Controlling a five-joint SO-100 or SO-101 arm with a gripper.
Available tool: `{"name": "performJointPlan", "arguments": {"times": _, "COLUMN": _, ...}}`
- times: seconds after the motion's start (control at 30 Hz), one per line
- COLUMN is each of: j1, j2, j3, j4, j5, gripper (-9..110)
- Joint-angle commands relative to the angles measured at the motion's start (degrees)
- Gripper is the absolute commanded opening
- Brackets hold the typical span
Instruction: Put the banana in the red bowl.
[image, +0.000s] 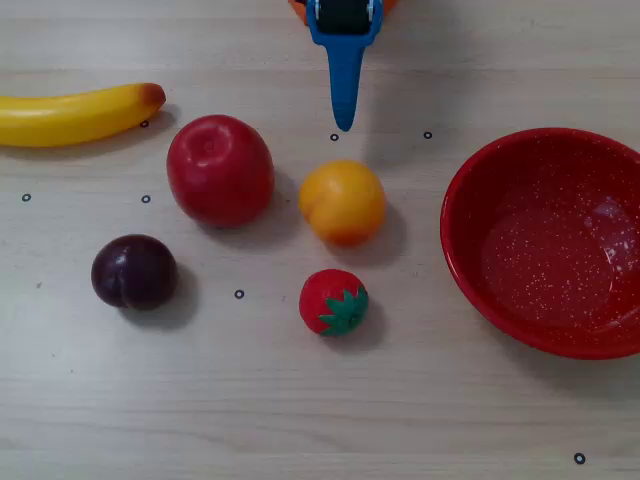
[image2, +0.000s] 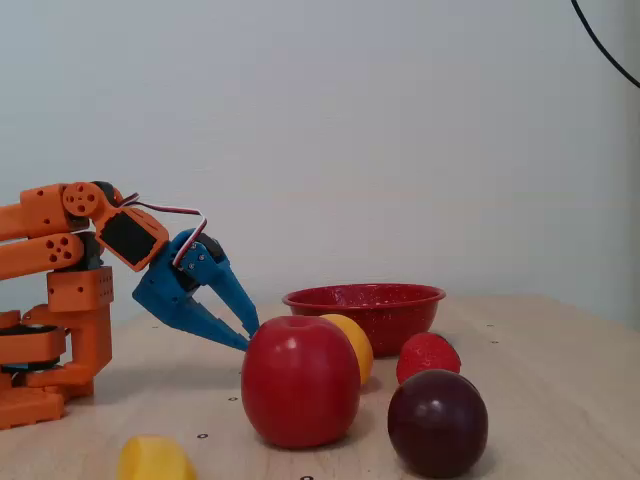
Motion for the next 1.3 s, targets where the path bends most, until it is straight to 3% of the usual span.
{"name": "performJointPlan", "arguments": {"times": 0.0, "j1": 0.0, "j2": 0.79, "j3": 0.88, "j4": -1.05, "j5": 0.18, "gripper": 0}}
{"name": "performJointPlan", "arguments": {"times": 1.27, "j1": -1.14, "j2": 0.79, "j3": 0.88, "j4": -1.14, "j5": -0.7, "gripper": 0}}
